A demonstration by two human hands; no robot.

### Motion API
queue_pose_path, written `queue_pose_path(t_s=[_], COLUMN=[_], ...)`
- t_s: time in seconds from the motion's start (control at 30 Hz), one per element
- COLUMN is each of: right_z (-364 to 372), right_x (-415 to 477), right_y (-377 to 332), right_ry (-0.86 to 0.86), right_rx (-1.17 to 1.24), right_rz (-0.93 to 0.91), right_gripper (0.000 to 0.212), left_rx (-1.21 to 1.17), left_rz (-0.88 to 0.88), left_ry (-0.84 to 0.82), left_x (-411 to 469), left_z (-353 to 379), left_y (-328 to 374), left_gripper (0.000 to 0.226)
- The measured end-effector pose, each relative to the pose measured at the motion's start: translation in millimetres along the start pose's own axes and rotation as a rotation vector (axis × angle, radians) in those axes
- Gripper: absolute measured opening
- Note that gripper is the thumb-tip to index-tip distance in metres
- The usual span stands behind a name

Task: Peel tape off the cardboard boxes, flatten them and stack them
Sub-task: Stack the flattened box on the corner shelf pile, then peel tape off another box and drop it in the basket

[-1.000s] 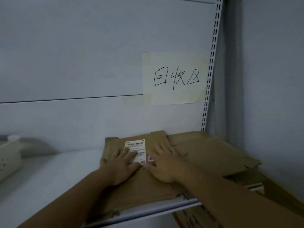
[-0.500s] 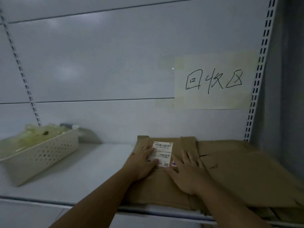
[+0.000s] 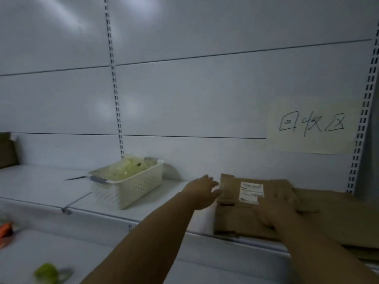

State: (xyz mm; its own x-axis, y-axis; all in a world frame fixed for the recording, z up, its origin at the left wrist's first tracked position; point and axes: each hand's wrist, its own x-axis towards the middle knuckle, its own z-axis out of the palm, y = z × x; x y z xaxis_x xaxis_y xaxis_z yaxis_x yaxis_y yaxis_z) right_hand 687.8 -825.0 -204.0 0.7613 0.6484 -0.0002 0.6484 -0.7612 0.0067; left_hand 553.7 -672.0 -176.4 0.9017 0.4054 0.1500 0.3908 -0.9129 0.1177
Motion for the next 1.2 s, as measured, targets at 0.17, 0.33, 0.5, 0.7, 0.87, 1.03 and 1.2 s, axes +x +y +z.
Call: queue_pose_path(t_s=[0.17,0.33,0.5,0.7,0.87,1.03,1.2], right_z=[-18.4,-22.5,-11.5,-9.1,-7.9,-4.6,-4.5], right_x=[-47.5,-115.7,-153.3,-169.3,-164.4,-121.0,-85.9], right_y=[-176.3,-360.0,-468.1,-576.1,-651.2,-716.3,-780.7], right_ry=[0.273,0.255,0.174,0.072,0.022,0.064,0.084], right_rx=[-0.009,-0.022,-0.052,0.005,0.082,0.112,0.081], right_rz=[-0.498,-0.877,-1.000,-1.164,-1.260,-1.293,-1.321], right_gripper=[0.057,0.059,0.065,0.066,0.066,0.067,0.071], left_rx=[0.161,0.337,0.411,0.357,0.391,0.399,0.343], left_rz=[-0.099,-0.342,-0.627,-0.838,-0.987,-1.071,-1.080], left_ry=[0.201,0.159,0.046,0.038,-0.007,0.016,0.085], left_x=[-88.1,-207.5,-323.0,-419.5,-454.6,-442.5,-435.8], left_z=[-89.5,-130.5,-138.6,-144.0,-144.0,-158.5,-169.1], left_y=[-118.3,-242.4,-335.5,-409.7,-470.1,-529.0,-569.7], left_gripper=[0.050,0.055,0.057,0.060,0.061,0.062,0.060])
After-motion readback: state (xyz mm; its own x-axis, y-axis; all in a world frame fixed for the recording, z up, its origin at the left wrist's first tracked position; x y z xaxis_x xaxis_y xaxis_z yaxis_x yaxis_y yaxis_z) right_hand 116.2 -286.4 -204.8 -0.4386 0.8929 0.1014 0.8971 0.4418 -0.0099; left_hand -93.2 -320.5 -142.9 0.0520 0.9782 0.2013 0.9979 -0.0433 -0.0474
